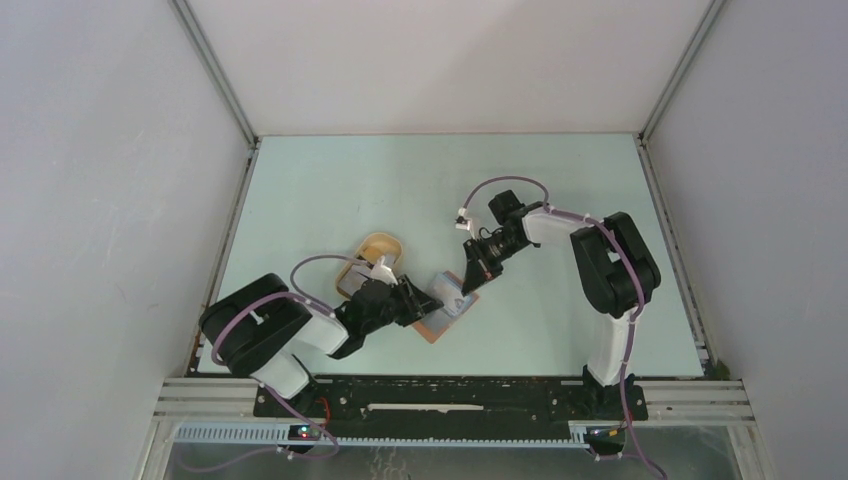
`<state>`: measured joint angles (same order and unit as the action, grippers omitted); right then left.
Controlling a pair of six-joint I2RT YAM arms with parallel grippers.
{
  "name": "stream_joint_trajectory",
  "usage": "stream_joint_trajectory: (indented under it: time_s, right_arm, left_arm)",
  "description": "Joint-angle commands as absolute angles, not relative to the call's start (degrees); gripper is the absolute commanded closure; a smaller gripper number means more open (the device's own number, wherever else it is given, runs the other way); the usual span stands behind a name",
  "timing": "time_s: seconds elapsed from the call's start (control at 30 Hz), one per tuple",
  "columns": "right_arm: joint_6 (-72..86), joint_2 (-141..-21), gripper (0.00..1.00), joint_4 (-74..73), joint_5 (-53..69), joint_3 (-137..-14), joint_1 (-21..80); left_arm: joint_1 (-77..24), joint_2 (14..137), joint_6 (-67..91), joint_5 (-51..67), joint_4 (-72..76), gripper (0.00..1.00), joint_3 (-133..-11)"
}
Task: Put the credit cards into the card holder
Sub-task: Turn over the card slot in the card holder.
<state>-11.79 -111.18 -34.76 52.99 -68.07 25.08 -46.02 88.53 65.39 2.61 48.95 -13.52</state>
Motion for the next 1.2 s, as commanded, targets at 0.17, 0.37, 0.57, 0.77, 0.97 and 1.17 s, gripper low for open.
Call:
stream_joint_trajectory:
  time_s: [0.17,0.37,0.57,0.77,0.97,1.17]
  right_arm:
    - [-12.3,-107.57,1.0,-35.8,53.14,-69.69,22.9]
    - [-13.3,-102.32,1.0,-34.71,48.32,-68.1,22.33]
    - [-14.06,-100.35,1.0,-34.1,44.89,-67.21,22.94]
    - [-14.59,-102.34,0.99,-34.01,44.38,-67.24,25.24]
    - [-14.49,-104.06,0.86,-34.19,49.72,-67.24,25.67]
    - [-14.33,-106.4,0.73,-35.59,56.46,-67.91,24.77]
  left_arm:
    - [-44.7,93.29,67.42,8.74,71.19,0.58,-9.63]
    - [-43.89,93.3,67.54,8.6,68.05,0.58,-12.24]
    - [-42.19,94.63,67.46,6.93,61.32,0.54,-16.32]
    - [-40.43,97.05,67.33,8.11,65.18,0.53,-17.39]
    - [-39.86,99.95,67.21,9.18,68.56,0.51,-17.82]
    - [-39.35,100.62,66.92,9.24,69.98,0.44,-17.44]
